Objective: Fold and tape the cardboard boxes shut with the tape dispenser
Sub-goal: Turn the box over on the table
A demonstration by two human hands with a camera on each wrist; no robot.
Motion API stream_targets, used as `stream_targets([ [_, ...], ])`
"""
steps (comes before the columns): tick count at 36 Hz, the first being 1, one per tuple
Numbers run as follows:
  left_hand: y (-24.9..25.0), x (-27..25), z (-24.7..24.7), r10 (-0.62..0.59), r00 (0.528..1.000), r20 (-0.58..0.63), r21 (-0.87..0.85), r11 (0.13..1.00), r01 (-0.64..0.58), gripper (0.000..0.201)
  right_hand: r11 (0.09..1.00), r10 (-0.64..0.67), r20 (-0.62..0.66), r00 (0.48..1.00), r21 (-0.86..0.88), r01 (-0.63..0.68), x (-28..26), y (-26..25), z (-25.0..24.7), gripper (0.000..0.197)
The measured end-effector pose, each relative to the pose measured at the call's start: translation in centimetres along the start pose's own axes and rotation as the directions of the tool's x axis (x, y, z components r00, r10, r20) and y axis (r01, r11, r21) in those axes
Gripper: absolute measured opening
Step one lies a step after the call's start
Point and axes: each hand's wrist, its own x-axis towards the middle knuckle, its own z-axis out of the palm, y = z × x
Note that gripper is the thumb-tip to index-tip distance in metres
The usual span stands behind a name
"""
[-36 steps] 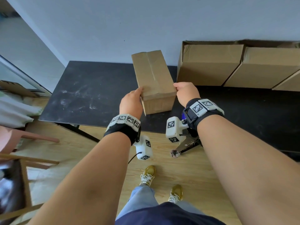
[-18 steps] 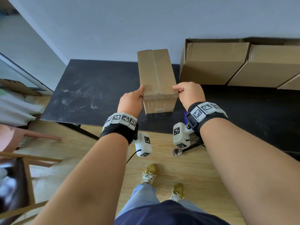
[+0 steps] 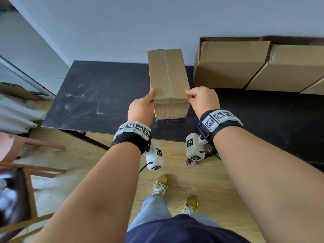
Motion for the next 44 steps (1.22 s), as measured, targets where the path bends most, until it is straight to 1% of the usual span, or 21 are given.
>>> stream_targets([
  [2,-0.1,-0.1,0.2,-0.002,1.000,-0.005,-0.010,1.000,0.002,0.050,1.000,0.018,0.022,1.000,-0.024,-0.017,-0.1,-0.3,-0.1,0.037],
  [5,-0.1,-0.2,0.1,-0.022,1.000,-0.014,-0.040,0.999,0.022,0.054,0.996,0.080,0.069,0.994,-0.034,-0.077,-0.3,-0.7,-0.5,0.046],
  [8,0.3,-0.2,-0.1,-0.098,0.995,0.016,-0.128,0.987,0.099,0.053,0.990,0.141,0.085,0.986,0.020,-0.143,-0.7,-1.1,-0.8,0.044],
  [10,0.5,-0.2,-0.2,-0.107,0.994,0.034,-0.159,0.981,0.111,0.052,0.986,0.156,0.089,0.984,0.050,-0.161,-0.8,-1.2,-0.8,0.041],
  [13,0.7,-0.6,-0.3,-0.107,0.994,0.026,-0.181,0.977,0.110,0.047,0.991,0.130,0.089,0.988,0.021,-0.132,-0.7,-1.2,-0.6,0.039],
  [17,0.3,-0.8,-0.3,-0.070,0.997,-0.008,-0.144,0.987,0.069,0.047,0.996,0.087,0.075,0.993,-0.006,-0.087,-0.5,-0.6,-0.3,0.033],
  [19,0.2,-0.6,-0.1,-0.077,0.997,-0.011,-0.136,0.988,0.074,0.047,0.998,0.060,0.081,0.995,-0.028,-0.058,-0.4,-0.2,-0.1,0.033],
  [23,0.1,-0.3,0.3,-0.081,0.997,-0.007,-0.065,0.995,0.080,0.047,0.995,0.008,0.094,0.995,-0.097,0.001,-0.1,0.3,0.1,0.036],
  [28,0.1,0.3,0.3,-0.016,0.999,0.040,0.147,0.989,0.010,0.049,0.957,-0.059,0.085,0.995,-0.279,0.081,-0.5,-0.1,0.4,0.038],
  [30,0.1,0.2,0.5,-0.001,0.999,0.043,0.214,0.977,-0.009,0.049,0.945,-0.086,0.066,0.994,-0.311,0.103,-0.8,-0.2,0.6,0.037],
  [32,0.1,-0.1,0.7,0.007,1.000,0.030,0.261,0.965,-0.015,0.050,0.952,-0.089,0.033,0.995,-0.290,0.095,-1.2,-0.3,0.7,0.036],
  [35,0.2,-0.4,1.0,0.018,1.000,0.009,0.308,0.951,-0.020,0.048,0.972,-0.056,-0.030,0.998,-0.228,0.048,-1.5,-1.1,0.9,0.032],
  [38,0.2,-0.5,1.2,0.025,1.000,0.007,0.351,0.936,-0.026,0.047,0.962,-0.016,-0.028,0.999,-0.274,0.008,-1.3,-2.0,1.1,0.026],
  [40,0.2,-0.5,1.2,0.029,1.000,0.001,0.356,0.934,-0.028,0.048,0.951,0.009,-0.013,1.000,-0.309,-0.013,-1.1,-2.5,1.2,0.031],
  [44,0.2,-0.7,1.3,0.027,0.999,-0.016,0.341,0.940,-0.020,0.047,0.920,0.051,-0.009,0.999,-0.389,-0.051,-0.8,-3.2,1.4,0.062],
])
